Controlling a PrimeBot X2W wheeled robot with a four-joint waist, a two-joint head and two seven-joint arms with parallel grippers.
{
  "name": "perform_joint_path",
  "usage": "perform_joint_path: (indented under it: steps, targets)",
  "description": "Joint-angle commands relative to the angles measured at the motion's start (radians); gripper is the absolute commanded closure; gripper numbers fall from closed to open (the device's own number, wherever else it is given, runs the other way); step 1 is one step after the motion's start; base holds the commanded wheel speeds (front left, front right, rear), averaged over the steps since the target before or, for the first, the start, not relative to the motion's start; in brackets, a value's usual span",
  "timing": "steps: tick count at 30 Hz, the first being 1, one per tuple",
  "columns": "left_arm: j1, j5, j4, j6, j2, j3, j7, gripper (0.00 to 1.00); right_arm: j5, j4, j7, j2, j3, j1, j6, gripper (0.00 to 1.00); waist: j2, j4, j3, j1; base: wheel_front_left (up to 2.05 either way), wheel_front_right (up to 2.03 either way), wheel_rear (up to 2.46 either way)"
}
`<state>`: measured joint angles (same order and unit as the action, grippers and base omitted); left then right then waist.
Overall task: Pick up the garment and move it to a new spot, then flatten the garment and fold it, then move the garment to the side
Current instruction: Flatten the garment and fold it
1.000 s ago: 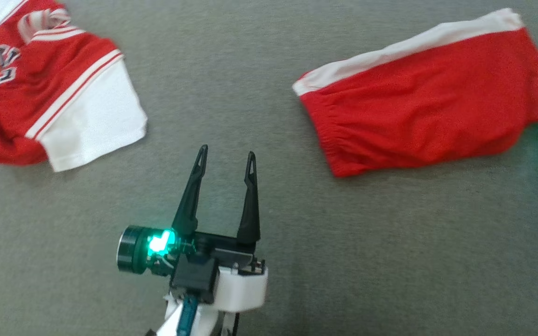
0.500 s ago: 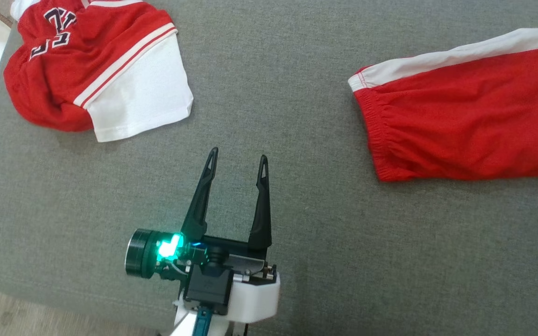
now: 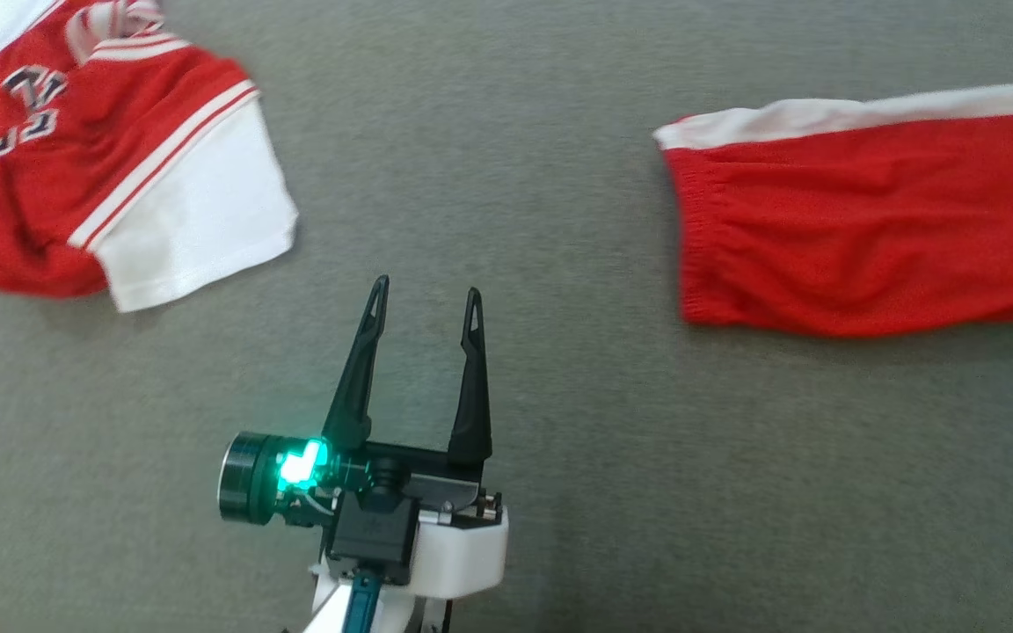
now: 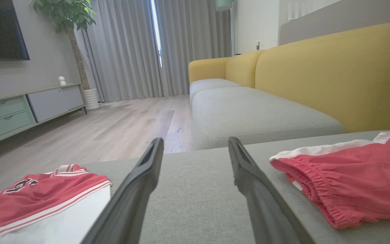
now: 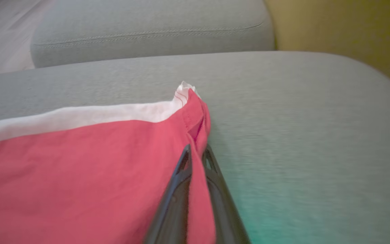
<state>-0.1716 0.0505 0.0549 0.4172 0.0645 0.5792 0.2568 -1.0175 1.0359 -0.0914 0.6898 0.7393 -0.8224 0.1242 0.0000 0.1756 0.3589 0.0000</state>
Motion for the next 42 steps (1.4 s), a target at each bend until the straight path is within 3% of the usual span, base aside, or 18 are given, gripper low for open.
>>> perform_joint_path:
  steps: [1, 7, 11, 24, 32, 33, 34, 39, 42]
  targets:
    - [0.007, -0.007, 0.027, -0.005, 0.001, -0.034, 0.005, 0.0, 0.007, 0.0, -0.02, 0.06, 0.007, 0.028, 0.007, 1.0, 0.0, -0.038, -0.017, 0.0, 0.0, 0.0, 0.0]
    - [0.001, -0.009, 0.019, -0.025, 0.002, -0.047, 0.005, 0.0, -0.016, -0.054, -0.083, 0.104, -0.003, -0.004, 0.007, 1.0, 0.0, -0.097, -0.013, 0.0, 0.0, 0.0, 0.0]
    - [0.003, -0.007, 0.003, -0.034, 0.001, -0.057, 0.005, 0.0, -0.018, -0.135, -0.123, 0.088, 0.01, -0.031, 0.007, 1.0, 0.0, -0.122, -0.034, 0.0, 0.0, 0.0, 0.0]
    - [0.048, -0.003, -0.011, -0.054, 0.0, -0.078, 0.005, 0.0, 0.002, -0.401, -0.162, -0.062, 0.082, -0.003, 0.007, 1.0, 0.0, -0.103, -0.12, 0.0, 0.0, 0.0, 0.0]
    - [0.052, -0.011, -0.014, -0.035, -0.007, -0.08, 0.005, 0.0, 0.031, -0.372, -0.165, -0.25, 0.125, 0.051, 0.007, 1.0, 0.0, -0.06, -0.123, 0.0, 0.0, 0.0, 0.0]
    - [0.053, -0.011, -0.018, -0.037, -0.007, -0.076, 0.005, 0.0, 0.032, -0.358, -0.165, -0.272, 0.126, 0.063, 0.007, 0.95, 0.0, -0.056, -0.128, 0.0, 0.0, 0.0, 0.0]
    - [0.055, -0.01, -0.023, -0.041, -0.007, -0.073, 0.005, 0.0, 0.036, -0.345, -0.166, -0.288, 0.127, 0.075, 0.007, 0.0, 0.0, -0.052, -0.135, 0.0, 0.0, 0.0, 0.0]
    - [0.079, 0.007, -0.044, -0.055, -0.006, -0.084, 0.005, 0.0, 0.052, -0.342, -0.169, -0.305, 0.08, 0.127, 0.007, 0.0, 0.0, -0.05, -0.194, 0.0, 0.0, 0.0, 0.0]
    - [0.118, 0.027, -0.058, -0.061, -0.002, -0.105, 0.005, 0.0, 0.107, -0.408, -0.17, -0.276, -0.047, 0.19, 0.007, 0.0, 0.0, -0.062, -0.251, 0.0, 0.0, 0.0, 0.0]
